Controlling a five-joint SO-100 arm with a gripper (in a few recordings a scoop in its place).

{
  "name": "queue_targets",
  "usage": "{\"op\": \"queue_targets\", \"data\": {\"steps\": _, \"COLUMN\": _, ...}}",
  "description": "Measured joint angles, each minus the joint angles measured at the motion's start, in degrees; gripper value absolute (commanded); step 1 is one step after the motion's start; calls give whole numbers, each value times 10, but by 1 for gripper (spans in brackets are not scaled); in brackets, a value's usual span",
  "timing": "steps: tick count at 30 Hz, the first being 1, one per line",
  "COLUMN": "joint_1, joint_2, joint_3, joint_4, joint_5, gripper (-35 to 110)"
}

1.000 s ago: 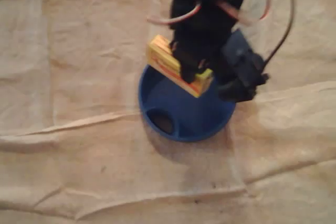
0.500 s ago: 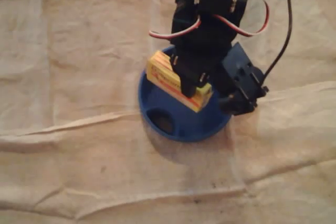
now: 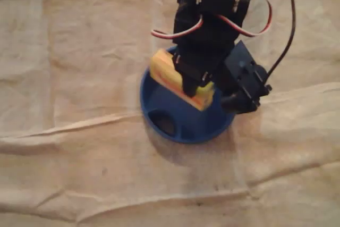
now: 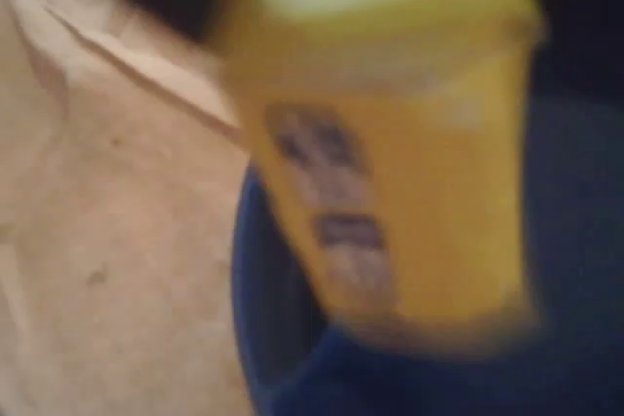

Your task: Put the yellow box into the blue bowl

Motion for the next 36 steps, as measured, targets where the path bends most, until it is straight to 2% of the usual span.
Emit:
{"op": "queue_targets", "data": {"steps": 12, "joint_1": 0, "joint_2": 0, "joint_3": 0, "joint_4": 7, "joint_5": 0, "gripper": 18}}
{"op": "queue_targets", "data": {"steps": 20, "joint_1": 0, "joint_2": 0, "joint_3": 0, "joint_4": 7, "joint_5": 0, "gripper": -2}}
{"op": "queue_targets", "data": {"steps": 30, "joint_1": -2, "joint_2": 20, "joint_3": 0, "joint_4": 12, "joint_5": 0, "gripper": 0}}
{"op": "queue_targets", "data": {"steps": 36, "joint_1": -76, "joint_2": 141, "joint_3": 0, "joint_4": 70, "joint_5": -25, "gripper": 0}}
